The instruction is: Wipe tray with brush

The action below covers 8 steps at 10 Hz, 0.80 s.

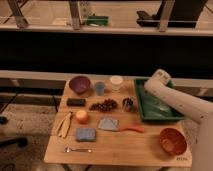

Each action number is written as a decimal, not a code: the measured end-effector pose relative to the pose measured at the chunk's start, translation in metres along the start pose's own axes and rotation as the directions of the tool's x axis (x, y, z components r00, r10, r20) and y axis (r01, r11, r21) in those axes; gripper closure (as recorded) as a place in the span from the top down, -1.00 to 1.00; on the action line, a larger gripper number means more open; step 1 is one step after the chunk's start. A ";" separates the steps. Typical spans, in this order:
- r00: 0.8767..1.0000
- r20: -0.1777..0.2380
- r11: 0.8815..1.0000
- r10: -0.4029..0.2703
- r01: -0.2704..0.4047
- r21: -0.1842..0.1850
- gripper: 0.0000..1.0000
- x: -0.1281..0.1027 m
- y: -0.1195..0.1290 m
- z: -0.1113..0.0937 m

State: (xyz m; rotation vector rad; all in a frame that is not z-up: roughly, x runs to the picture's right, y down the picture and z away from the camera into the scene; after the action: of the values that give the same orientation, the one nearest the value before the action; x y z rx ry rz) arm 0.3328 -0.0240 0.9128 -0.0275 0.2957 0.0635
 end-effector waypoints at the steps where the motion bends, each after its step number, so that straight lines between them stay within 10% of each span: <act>1: 1.000 0.020 1.000 -0.001 0.001 -0.011 -1.00 -0.003 0.006 -0.006; 8: 0.996 0.087 0.994 0.032 -0.022 -0.111 -1.00 0.010 0.028 -0.021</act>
State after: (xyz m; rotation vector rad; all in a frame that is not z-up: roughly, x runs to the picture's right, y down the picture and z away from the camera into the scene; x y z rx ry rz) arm 0.3346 0.0042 0.8891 -0.1301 0.2031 0.1078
